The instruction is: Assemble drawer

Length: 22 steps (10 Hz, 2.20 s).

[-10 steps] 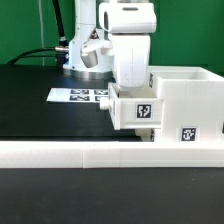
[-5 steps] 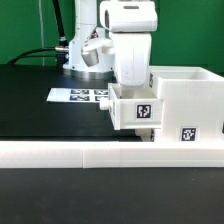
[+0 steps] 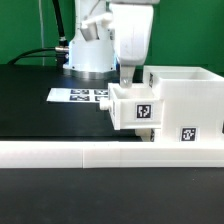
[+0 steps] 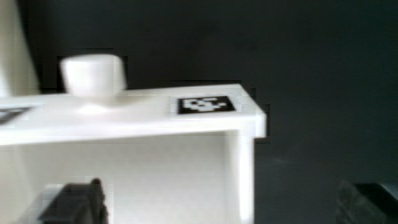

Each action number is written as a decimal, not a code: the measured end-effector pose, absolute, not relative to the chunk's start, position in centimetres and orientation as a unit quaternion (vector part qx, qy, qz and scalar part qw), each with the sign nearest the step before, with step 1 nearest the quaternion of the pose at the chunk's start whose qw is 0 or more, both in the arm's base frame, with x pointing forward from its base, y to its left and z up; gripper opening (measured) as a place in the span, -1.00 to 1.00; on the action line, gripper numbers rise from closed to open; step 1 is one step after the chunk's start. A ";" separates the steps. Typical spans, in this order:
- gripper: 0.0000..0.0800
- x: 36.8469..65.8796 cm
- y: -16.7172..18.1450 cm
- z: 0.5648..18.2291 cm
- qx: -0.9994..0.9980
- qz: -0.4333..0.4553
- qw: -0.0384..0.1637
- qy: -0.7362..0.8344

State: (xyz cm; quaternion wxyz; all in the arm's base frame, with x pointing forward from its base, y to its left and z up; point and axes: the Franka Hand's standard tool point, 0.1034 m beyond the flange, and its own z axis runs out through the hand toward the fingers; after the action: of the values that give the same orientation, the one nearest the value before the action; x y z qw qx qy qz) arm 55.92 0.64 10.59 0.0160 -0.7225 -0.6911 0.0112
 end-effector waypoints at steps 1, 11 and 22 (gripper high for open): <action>0.62 56.2 0.2 11.1 -0.724 0.014 0.016 -0.689; 0.62 56.3 -7.1 7.5 -0.686 -0.051 0.089 -0.721; 0.62 59.8 -4.3 6.2 -0.698 -0.087 0.108 -0.702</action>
Offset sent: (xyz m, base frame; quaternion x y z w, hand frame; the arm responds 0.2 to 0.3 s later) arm -0.0069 -0.0396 -0.0153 0.0019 0.0127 -0.0459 0.9989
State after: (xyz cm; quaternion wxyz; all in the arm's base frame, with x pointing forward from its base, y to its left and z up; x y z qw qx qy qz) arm 59.79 -4.34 6.19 0.1081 -0.6981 -0.7024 -0.0875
